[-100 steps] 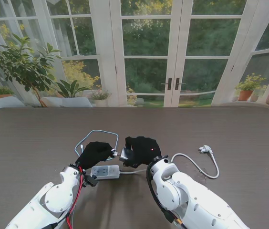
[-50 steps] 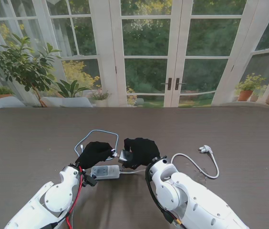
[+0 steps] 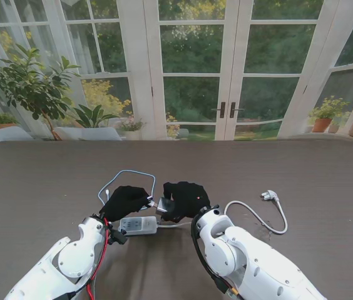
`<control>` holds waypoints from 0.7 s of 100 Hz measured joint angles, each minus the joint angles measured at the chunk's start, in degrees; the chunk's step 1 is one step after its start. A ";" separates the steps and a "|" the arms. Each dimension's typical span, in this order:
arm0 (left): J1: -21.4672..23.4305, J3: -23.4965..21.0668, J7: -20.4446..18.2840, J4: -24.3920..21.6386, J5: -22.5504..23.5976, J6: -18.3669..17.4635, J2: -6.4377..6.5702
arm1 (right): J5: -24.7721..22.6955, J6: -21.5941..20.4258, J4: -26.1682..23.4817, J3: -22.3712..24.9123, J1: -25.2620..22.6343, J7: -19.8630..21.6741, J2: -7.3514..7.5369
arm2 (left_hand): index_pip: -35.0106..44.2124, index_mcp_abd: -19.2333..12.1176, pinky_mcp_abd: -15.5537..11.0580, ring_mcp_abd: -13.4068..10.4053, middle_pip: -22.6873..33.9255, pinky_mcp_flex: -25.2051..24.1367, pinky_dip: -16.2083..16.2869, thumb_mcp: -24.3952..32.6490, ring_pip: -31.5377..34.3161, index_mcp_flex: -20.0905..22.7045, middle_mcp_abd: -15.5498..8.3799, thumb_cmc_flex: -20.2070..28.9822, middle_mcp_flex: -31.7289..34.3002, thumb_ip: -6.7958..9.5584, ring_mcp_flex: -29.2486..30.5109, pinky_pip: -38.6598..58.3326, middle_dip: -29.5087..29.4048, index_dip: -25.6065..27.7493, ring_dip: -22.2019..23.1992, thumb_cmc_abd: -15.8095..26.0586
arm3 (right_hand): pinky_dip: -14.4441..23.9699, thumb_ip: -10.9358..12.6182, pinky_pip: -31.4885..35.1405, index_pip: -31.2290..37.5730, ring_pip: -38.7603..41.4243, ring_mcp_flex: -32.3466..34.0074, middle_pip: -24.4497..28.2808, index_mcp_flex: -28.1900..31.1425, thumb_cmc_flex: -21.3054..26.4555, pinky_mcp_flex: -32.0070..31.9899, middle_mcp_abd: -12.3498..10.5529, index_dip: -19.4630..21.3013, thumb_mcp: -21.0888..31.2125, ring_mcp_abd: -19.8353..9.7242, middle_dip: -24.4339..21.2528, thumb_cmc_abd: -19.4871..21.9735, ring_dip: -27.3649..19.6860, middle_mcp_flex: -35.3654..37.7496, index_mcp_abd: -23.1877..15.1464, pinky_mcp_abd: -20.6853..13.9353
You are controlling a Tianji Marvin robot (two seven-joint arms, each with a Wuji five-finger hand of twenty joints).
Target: Set up the charging station
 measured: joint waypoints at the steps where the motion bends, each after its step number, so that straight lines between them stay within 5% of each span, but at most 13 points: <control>1: -0.02 0.01 0.01 0.03 0.03 -0.01 0.00 | 0.02 -0.02 0.00 0.00 0.00 0.00 0.00 | 0.00 0.00 0.00 0.00 0.00 0.00 0.00 0.00 0.00 0.00 0.00 0.00 0.00 0.00 0.00 0.00 0.00 0.00 0.00 0.00 | 0.00 0.00 0.00 0.00 0.00 0.00 0.00 0.00 0.00 0.00 0.01 0.00 0.00 0.00 0.01 0.00 0.00 0.00 0.00 0.00; 70: -0.30 1.23 5.01 0.92 2.99 -1.22 -0.34 | 4.38 0.93 -0.04 0.28 -0.45 0.56 -0.66 | 0.00 0.17 0.00 0.00 0.00 0.00 -0.04 0.12 0.00 0.00 0.01 0.00 0.00 0.06 0.00 0.00 -0.01 0.01 0.00 0.04 | 0.00 0.02 -0.06 0.46 0.05 0.00 0.11 0.00 0.02 0.07 0.49 0.03 -0.01 0.19 0.23 0.00 0.00 0.00 0.01 0.14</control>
